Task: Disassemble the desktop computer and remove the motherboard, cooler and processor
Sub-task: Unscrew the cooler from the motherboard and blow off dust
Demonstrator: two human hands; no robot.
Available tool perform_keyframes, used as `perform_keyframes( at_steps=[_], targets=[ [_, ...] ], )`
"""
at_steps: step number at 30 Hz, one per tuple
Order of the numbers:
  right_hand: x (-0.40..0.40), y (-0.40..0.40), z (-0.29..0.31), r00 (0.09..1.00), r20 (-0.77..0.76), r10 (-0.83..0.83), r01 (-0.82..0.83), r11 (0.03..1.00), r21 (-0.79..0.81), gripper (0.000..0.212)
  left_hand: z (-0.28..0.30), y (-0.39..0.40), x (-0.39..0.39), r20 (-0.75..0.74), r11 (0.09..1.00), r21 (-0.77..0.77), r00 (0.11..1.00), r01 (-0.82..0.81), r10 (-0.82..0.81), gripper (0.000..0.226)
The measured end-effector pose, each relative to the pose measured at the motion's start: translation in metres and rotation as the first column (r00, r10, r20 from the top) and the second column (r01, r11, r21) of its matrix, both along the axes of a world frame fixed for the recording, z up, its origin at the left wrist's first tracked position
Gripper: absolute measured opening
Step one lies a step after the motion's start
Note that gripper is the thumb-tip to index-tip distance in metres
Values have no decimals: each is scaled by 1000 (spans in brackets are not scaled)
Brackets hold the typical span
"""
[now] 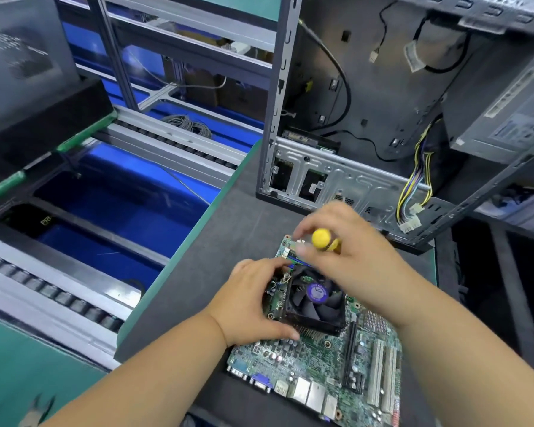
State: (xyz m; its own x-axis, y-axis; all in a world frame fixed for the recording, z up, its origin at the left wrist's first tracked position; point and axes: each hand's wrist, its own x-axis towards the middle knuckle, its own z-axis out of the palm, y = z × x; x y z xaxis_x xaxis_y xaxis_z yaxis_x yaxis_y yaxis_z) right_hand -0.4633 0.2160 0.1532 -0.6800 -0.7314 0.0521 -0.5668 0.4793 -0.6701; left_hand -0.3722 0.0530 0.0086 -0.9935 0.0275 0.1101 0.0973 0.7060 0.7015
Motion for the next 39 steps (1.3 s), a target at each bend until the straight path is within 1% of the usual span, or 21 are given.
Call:
perform_keyframes(
  at_steps=[1, 2, 3, 4, 5, 7, 9, 11, 13, 15, 19, 22, 25, 30, 34, 36, 39],
  targets=[
    [1, 2, -2, 999, -22, 39, -33, 975, 220, 48, -1, 1, -2, -7, 1000, -21, 1000, 16, -16, 109],
    [4, 4, -7, 997, -29, 75, -56, 904, 423, 67, -1, 2, -4, -11, 999, -42, 1000, 27, -28, 108],
    [7, 3, -12, 992, -40, 116, -73, 818, 570, 83, -1, 3, -6, -15, 998, -58, 999, 35, -35, 106],
    [11, 2, -19, 986, -58, 159, -82, 746, 661, 92, -2, 3, -6, -21, 997, -68, 999, 37, -39, 106],
    [14, 1, -26, 979, -83, 185, -74, 708, 702, 95, -4, 4, -6, -26, 996, -78, 999, 39, -41, 106],
    [15, -2, -35, 970, -152, 191, -30, 712, 702, 93, -5, 4, -6, -27, 993, -106, 999, 41, -44, 111],
    [12, -2, -36, 963, -177, 204, -29, 731, 682, 87, -5, 5, -7, -17, 992, -125, 999, 36, -38, 114],
    [6, 3, -34, 949, -176, 261, -82, 745, 662, 82, -4, 4, -8, -1, 992, -125, 1000, 31, -31, 114],
    [1, 7, -33, 937, -159, 309, -135, 746, 652, 83, -3, 4, -8, 26, 993, -119, 999, 28, -25, 113],
    [-2, 9, -32, 936, -145, 322, -157, 747, 646, 85, -3, 5, -8, 42, 993, -119, 999, 23, -18, 111],
    [-6, 8, -33, 951, -139, 276, -121, 746, 654, 81, -2, 7, -10, 43, 992, -130, 999, 5, 1, 102],
    [-2, 4, -37, 966, -178, 185, -27, 763, 646, 74, -2, 7, -11, 43, 992, -125, 999, 15, -9, 93],
    [3, 1, -42, 969, -209, 132, 35, 765, 643, 71, -5, 6, -12, 41, 991, -130, 999, 30, -25, 93],
    [-3, 7, -40, 970, -184, 159, 2, 751, 660, 79, -7, 5, -12, 47, 994, -104, 999, 31, -26, 96],
    [-1, 6, -41, 970, -190, 150, 11, 756, 655, 76, -7, 1, -10, 58, 993, -97, 997, 63, -57, 91],
    [0, 5, -43, 970, -199, 141, 22, 762, 647, 72, -7, -4, -9, 114, 990, -76, 988, 116, -106, 94],
    [2, 4, -45, 968, -217, 130, 42, 763, 645, 70, -6, -11, -9, 200, 980, -59, 964, 192, -177, 109]
  ],
)
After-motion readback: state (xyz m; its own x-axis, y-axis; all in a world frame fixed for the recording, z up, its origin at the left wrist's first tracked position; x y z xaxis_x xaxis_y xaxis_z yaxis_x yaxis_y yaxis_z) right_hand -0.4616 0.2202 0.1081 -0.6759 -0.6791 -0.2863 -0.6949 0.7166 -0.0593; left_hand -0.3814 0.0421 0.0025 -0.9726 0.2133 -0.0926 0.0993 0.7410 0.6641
